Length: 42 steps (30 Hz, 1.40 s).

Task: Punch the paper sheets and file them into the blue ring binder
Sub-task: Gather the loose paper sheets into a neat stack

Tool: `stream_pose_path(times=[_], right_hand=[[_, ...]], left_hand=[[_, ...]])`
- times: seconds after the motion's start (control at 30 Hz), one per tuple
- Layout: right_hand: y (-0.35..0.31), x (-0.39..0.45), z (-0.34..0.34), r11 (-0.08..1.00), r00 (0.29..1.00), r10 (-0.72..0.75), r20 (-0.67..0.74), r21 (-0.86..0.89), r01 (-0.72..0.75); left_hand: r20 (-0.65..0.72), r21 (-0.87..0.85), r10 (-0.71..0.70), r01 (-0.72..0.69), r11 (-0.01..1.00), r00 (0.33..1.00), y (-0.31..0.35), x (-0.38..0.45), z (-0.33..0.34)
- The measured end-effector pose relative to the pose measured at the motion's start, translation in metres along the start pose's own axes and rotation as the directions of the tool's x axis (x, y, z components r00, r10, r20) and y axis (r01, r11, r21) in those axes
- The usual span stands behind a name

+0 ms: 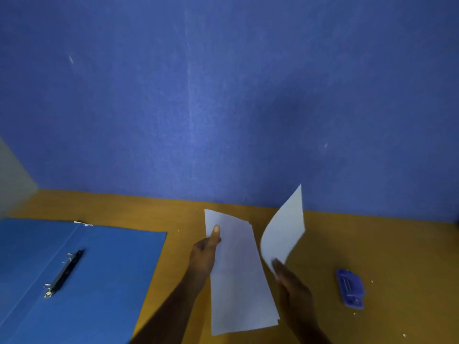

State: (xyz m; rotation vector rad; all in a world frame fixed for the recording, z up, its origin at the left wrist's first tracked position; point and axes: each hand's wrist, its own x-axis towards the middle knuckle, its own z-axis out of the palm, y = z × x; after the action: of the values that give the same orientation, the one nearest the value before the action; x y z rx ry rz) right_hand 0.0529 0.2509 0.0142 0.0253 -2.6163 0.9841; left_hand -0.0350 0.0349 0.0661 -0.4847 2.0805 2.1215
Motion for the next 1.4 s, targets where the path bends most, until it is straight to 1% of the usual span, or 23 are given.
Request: stream_pose_path(times=[0.03,0.1,0.13,0.2,0.23,0.3,0.37,0.43,0.47,0.5,0.53,0.57,0.6,0.63,0.67,0.7,0.77,0.87,0.93,1.0,1.1,1.23,1.4], right_hand=[[-0.001,-0.001,0.006,0.988,0.990,-0.134,0.030,-0.079,0.136],[0.004,-0.005,0.018,0.882,0.902,-0.424,0.087,-0.186,0.433],[0.009,-0.007,0.023,0.837,0.860,-0.488,0.149,-0.200,0.510],[0.013,-0.010,0.031,0.783,0.802,-0.556,0.218,-0.186,0.593],[0.016,-0.010,0.035,0.769,0.788,-0.566,0.243,-0.190,0.611],[0.024,-0.008,0.041,0.720,0.746,-0.621,0.241,-0.201,0.664],[0.023,-0.010,0.038,0.693,0.718,-0.615,0.326,-0.211,0.689],[0.018,-0.012,0.027,0.729,0.732,-0.528,0.431,-0.212,0.651],[0.019,-0.013,0.024,0.778,0.770,-0.472,0.429,-0.209,0.593],[0.015,-0.012,0.020,0.868,0.839,-0.386,0.383,-0.158,0.472],[0.012,-0.009,0.017,0.956,0.910,-0.249,0.332,-0.065,0.286],[0.010,-0.003,0.015,0.996,0.953,-0.092,0.287,0.039,0.085],[0.006,0.006,0.014,0.988,0.968,0.062,0.242,0.121,-0.094],[-0.003,0.017,0.008,0.951,0.959,0.176,0.223,0.215,-0.225],[-0.008,0.028,0.003,0.880,0.940,0.257,0.225,0.347,-0.324],[-0.009,0.037,0.000,0.789,0.928,0.301,0.219,0.489,-0.372],[-0.008,0.051,-0.009,0.658,0.918,0.327,0.225,0.643,-0.392],[-0.017,0.057,-0.020,0.626,0.905,0.365,0.216,0.662,-0.411],[-0.027,0.057,-0.024,0.679,0.917,0.374,0.138,0.633,-0.372],[-0.035,0.055,-0.025,0.723,0.924,0.376,0.061,0.605,-0.334],[-0.054,0.048,-0.027,0.763,0.934,0.357,-0.005,0.578,-0.289],[-0.069,0.046,-0.029,0.803,0.936,0.349,-0.040,0.528,-0.277],[-0.079,0.048,-0.040,0.796,0.941,0.328,-0.077,0.560,-0.232]], left_hand=[[0.026,-0.022,-0.042,0.043,0.999,0.999,0.001,0.001,-0.001],[0.090,-0.079,-0.096,0.103,0.992,0.991,0.005,-0.001,-0.004],[0.137,-0.087,-0.078,0.091,0.992,0.987,0.008,-0.002,-0.006],[0.263,-0.065,-0.003,0.021,0.998,0.965,0.011,-0.006,-0.008],[0.288,-0.046,0.017,-0.004,0.999,0.958,0.008,-0.005,-0.008],[0.199,0.058,0.004,-0.015,0.998,0.980,-0.002,0.002,-0.007],[0.102,0.172,0.053,-0.070,0.983,0.993,-0.010,0.004,-0.007],[0.083,0.208,0.169,-0.183,0.961,0.982,-0.016,0.003,-0.009],[0.096,0.188,0.221,-0.236,0.954,0.971,-0.018,0.003,-0.010],[0.124,0.160,0.267,-0.285,0.945,0.956,-0.019,0.002,-0.012],[0.155,0.119,0.314,-0.333,0.935,0.937,-0.020,0.001,-0.015],[0.205,0.069,0.360,-0.381,0.922,0.910,-0.019,-0.001,-0.017],[0.264,0.005,0.397,-0.413,0.911,0.879,-0.018,-0.004,-0.019],[0.313,-0.057,0.413,-0.418,0.907,0.855,-0.015,-0.007,-0.021],[0.343,-0.092,0.419,-0.414,0.906,0.841,-0.012,-0.010,-0.022],[0.353,-0.102,0.419,-0.411,0.906,0.837,-0.008,-0.013,-0.023],[0.321,-0.073,0.402,-0.401,0.913,0.857,-0.007,-0.016,-0.025],[0.219,0.033,0.405,-0.421,0.906,0.888,-0.008,-0.019,-0.026],[0.137,0.104,0.439,-0.453,0.885,0.888,-0.006,-0.024,-0.025],[0.081,0.076,0.466,-0.471,0.879,0.881,-0.001,-0.032,-0.023],[0.036,0.040,0.479,-0.481,0.876,0.877,0.006,-0.039,-0.017],[-0.033,0.029,0.467,-0.466,0.884,0.884,0.013,-0.045,-0.009],[-0.106,0.039,0.596,-0.596,0.802,0.796,0.029,-0.054,-0.007]])
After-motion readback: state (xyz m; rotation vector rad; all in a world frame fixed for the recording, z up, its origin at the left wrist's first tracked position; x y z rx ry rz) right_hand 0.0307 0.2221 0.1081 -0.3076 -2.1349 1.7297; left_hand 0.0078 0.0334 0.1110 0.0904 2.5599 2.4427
